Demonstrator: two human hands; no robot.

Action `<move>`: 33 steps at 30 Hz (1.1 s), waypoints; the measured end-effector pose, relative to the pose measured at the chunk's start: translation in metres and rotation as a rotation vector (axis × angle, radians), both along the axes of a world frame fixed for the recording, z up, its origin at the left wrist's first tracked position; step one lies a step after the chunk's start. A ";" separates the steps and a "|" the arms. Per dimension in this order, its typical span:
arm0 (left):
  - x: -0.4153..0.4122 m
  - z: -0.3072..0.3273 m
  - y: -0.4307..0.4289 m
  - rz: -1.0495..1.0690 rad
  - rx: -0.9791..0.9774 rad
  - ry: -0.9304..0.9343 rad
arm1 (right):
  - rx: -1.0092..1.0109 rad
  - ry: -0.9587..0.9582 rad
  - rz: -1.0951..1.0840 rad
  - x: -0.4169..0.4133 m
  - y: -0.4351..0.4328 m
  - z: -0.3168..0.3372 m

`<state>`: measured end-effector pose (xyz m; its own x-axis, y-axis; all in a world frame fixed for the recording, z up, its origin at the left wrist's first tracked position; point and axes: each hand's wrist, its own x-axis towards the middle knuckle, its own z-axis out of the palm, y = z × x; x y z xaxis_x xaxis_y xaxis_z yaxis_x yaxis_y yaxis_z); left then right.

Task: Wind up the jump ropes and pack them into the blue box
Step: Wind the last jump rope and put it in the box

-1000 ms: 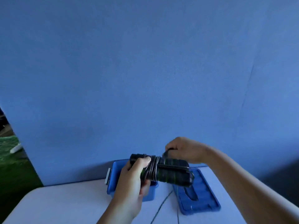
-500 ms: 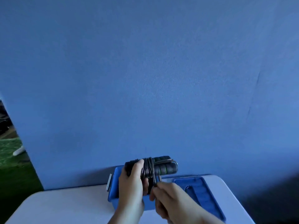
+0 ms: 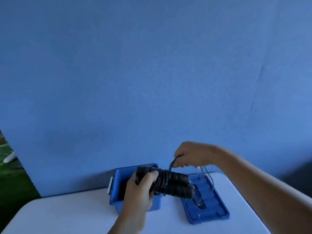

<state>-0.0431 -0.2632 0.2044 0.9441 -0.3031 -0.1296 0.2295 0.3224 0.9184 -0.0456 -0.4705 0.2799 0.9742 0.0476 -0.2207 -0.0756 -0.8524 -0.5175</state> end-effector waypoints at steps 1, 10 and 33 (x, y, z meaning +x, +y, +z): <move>0.004 -0.002 -0.002 0.035 0.014 -0.006 | 0.018 0.009 -0.019 -0.002 0.005 0.005; 0.031 -0.006 -0.014 0.185 -0.029 0.026 | 0.573 -0.094 -0.183 -0.059 0.078 -0.038; -0.012 -0.005 -0.020 0.156 -0.012 -0.047 | 0.265 -0.628 -0.431 -0.020 0.035 -0.052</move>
<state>-0.0556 -0.2835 0.1998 0.9847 -0.1535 -0.0818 0.1330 0.3613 0.9229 -0.0656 -0.4355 0.2281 0.8570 -0.3868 0.3405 0.0025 -0.6577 -0.7533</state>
